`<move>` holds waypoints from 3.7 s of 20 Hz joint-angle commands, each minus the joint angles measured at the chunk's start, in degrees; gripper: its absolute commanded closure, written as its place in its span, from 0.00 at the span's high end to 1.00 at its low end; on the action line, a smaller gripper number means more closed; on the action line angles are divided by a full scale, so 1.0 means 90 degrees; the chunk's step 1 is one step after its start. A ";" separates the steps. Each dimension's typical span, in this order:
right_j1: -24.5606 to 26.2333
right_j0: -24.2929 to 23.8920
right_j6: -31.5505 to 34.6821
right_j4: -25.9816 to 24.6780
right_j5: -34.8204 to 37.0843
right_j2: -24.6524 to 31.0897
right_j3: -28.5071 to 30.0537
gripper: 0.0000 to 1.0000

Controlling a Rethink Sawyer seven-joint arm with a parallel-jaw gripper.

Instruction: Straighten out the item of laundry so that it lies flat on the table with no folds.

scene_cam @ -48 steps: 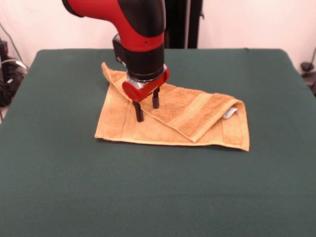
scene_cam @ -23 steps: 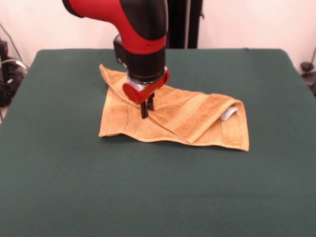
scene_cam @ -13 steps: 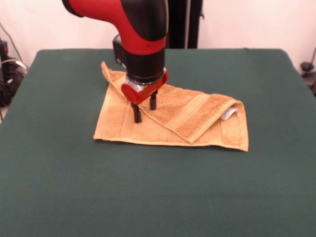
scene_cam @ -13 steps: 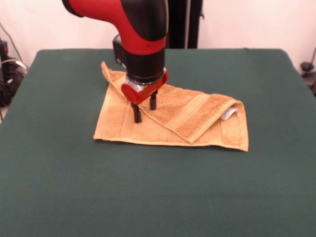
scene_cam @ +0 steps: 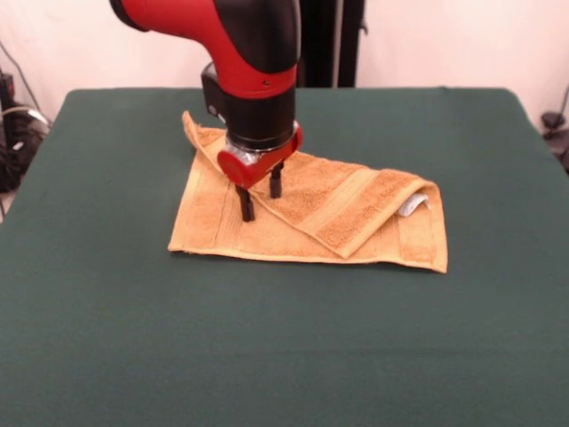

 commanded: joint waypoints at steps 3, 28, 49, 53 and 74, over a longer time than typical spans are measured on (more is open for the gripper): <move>0.0519 -0.0108 0.1945 0.0234 -0.0606 0.0689 0.0275 1.00; 0.0920 -0.2908 0.1699 -0.0684 -0.2627 0.4051 0.1676 1.00; 0.1430 -0.3324 0.1806 -0.1209 -0.2903 0.4651 0.1553 1.00; 0.1699 -0.3434 0.1699 -0.1313 -0.2987 0.4773 0.1448 1.00; 0.0957 -0.2074 0.1585 -0.0630 -0.1763 0.3102 0.0989 1.00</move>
